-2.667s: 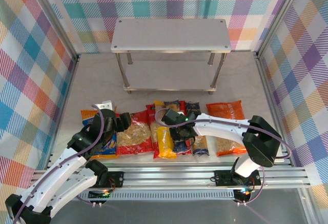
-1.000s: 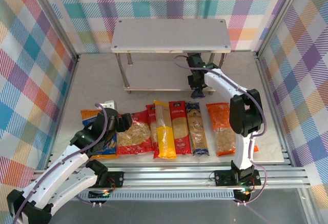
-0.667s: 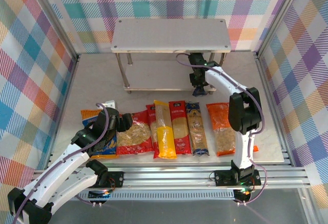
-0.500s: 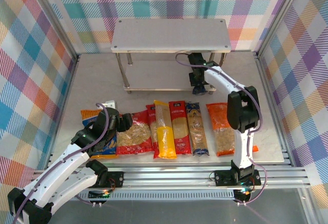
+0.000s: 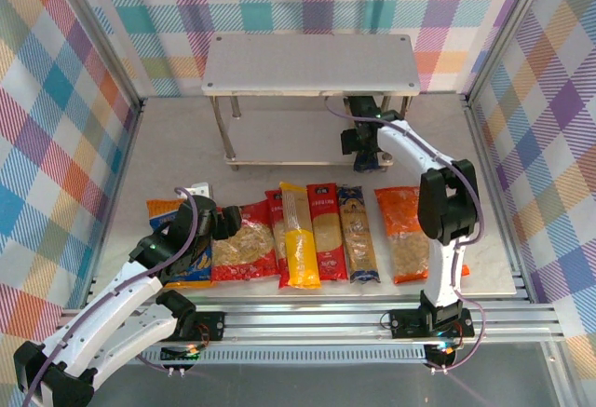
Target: Place and organize the pasta boxes and bags onto the shelf
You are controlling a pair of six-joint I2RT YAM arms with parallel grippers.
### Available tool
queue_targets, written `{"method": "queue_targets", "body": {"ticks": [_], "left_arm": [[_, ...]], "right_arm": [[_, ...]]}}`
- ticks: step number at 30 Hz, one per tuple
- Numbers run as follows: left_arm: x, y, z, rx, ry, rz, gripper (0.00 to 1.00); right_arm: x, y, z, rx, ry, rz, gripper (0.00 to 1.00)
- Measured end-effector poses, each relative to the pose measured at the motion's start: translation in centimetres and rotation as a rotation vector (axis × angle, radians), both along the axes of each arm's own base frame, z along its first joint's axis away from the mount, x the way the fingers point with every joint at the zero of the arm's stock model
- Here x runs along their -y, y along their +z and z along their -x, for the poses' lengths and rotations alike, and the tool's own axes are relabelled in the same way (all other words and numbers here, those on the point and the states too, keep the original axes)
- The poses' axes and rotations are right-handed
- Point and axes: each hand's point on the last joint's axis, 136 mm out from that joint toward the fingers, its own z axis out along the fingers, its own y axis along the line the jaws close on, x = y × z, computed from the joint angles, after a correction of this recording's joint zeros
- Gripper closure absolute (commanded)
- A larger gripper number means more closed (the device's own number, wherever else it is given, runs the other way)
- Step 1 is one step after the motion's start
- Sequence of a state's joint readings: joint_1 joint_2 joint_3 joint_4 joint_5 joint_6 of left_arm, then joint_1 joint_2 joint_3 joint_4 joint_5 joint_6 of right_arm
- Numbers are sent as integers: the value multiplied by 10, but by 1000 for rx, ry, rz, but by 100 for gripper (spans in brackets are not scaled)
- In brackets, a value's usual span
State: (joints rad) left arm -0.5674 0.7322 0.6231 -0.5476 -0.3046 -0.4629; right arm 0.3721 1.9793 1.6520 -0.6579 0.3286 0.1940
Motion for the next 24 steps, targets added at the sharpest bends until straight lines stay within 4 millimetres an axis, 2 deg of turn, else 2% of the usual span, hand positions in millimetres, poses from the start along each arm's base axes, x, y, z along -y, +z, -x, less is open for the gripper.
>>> {"method": "queue_targets", "body": {"ticks": [5, 6, 10, 12, 13, 15, 20, 22, 24], "left_arm": [[0, -1, 0, -2, 0, -2, 21], [0, -3, 0, -6, 0, -5, 22], [-1, -10, 1, -26, -3, -20, 25], [-1, -12, 2, -30, -3, -22, 25], [-1, -12, 2, -31, -4, -22, 25], [-1, -15, 3, -37, -7, -22, 25], [0, -25, 7, -61, -18, -27, 26], [2, -25, 8, -63, -27, -23, 26], [6, -25, 9, -65, -42, -19, 26]], "right_arm": [[3, 0, 30, -36, 16, -32, 17], [3, 6, 37, -30, 20, -45, 17], [3, 54, 66, 71, 30, -122, 17], [3, 72, 91, 110, 37, -158, 17], [1, 74, 107, 115, 46, -171, 17], [-5, 68, 139, 93, 71, -192, 17], [-8, 9, 234, -82, 107, -186, 18], [-2, -6, 260, -134, 93, -181, 18], [1, -12, 277, -159, 82, -185, 18]]}}
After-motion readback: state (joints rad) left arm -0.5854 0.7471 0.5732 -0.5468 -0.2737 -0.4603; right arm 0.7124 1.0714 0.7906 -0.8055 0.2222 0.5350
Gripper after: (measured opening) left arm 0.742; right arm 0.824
